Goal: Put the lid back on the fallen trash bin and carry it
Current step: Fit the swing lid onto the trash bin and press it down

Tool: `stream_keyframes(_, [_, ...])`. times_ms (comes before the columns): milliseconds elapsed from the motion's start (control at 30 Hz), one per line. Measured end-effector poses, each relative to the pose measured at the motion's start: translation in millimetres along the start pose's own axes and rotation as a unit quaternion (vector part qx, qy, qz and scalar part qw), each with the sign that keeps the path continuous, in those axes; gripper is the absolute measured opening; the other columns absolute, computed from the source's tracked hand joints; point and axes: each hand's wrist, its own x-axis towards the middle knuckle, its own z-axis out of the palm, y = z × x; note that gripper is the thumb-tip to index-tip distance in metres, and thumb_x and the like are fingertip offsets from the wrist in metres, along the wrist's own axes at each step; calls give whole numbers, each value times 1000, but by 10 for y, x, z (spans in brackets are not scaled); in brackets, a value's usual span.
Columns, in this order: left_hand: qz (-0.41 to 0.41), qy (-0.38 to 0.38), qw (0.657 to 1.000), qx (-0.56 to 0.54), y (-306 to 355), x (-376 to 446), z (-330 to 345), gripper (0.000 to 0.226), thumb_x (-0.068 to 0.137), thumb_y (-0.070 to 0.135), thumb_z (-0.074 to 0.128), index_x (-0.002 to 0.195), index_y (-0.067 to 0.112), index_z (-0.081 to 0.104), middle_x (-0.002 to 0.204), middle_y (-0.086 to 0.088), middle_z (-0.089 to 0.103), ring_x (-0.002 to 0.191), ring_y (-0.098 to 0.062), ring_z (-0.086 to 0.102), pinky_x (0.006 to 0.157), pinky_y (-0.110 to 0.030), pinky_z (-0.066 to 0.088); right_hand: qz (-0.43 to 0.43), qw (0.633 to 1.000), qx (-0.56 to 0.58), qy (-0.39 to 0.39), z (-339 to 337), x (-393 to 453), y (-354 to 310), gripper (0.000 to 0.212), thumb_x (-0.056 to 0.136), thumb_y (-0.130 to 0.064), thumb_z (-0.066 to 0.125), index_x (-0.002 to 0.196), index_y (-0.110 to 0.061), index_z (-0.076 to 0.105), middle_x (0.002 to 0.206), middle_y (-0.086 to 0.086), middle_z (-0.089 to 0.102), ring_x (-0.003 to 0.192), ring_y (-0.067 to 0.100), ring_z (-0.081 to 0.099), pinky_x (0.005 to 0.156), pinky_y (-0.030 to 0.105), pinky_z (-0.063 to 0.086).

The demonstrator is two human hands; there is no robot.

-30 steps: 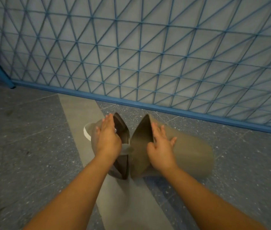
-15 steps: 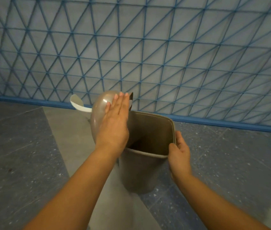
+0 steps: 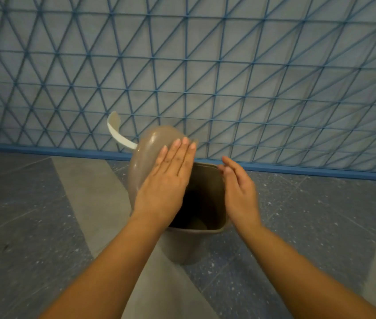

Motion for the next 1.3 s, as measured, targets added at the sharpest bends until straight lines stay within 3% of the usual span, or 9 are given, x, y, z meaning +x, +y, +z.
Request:
stream_keyframes(167, [74,-17,997,23,114,-108,33,60,81,7,28,140,3,39,145,-15,44,135,-25,40,111,-44,33,319,916,212,-122,239,337,-354,45,92,-41,50,123,-9,57,110,12,69,94,22,67,62,30,57])
stream_keyframes(500, [186,-31,982,5,42,-190,119,55,88,27,45,141,13,41,147,-8,44,138,-20,36,116,-40,26,364,893,247,-89,74,388,-132,30,94,-17,51,118,0,57,90,13,67,78,20,67,60,31,60])
stream_keyframes(600, [49,73,984,-157,-203,-135,32,52,92,31,45,142,19,35,150,-6,40,143,-16,25,120,-38,15,377,892,239,-64,-79,407,-88,18,95,-18,50,102,-5,61,88,11,69,81,22,68,58,35,61])
stream_keyframes(700, [-203,214,895,-335,-493,-110,-26,42,97,27,36,139,25,35,147,-2,38,139,-10,31,116,-35,28,367,902,222,-45,-215,472,-74,17,95,-15,49,99,-4,61,87,12,68,81,21,66,58,36,59])
stream_keyframes(767, [-322,201,827,-414,-664,-82,-20,42,97,35,34,138,32,35,146,7,39,132,-1,36,106,-20,35,363,909,202,-43,-298,523,-73,18,94,-14,50,102,-4,62,93,13,69,87,24,67,62,38,59])
stream_keyframes(833, [-389,88,797,-453,-805,-30,43,44,94,46,35,137,35,39,141,12,42,121,2,38,90,-12,33,368,909,184,-60,-363,573,-87,18,93,-14,51,100,-4,64,89,14,74,86,24,69,62,38,62])
stream_keyframes(933, [-359,-62,804,-470,-884,81,133,45,89,52,44,130,34,51,125,14,52,115,-2,44,88,-20,35,367,915,147,-87,-395,645,-102,17,93,-12,51,95,-2,64,79,13,75,78,23,69,59,36,61])
stream_keyframes(1100, [-315,-175,793,-491,-819,157,217,37,85,33,60,122,36,60,112,6,69,104,-11,62,97,-37,46,364,919,114,-102,-333,652,-100,14,91,-6,52,91,0,64,67,12,73,58,20,71,47,31,58])
stream_keyframes(1300, [-393,-65,797,-455,-682,97,344,41,86,5,46,117,26,64,109,-2,69,105,-21,61,94,-37,48,322,942,70,-64,-219,575,-116,19,91,-22,56,98,-7,66,89,11,70,79,23,67,58,35,57])
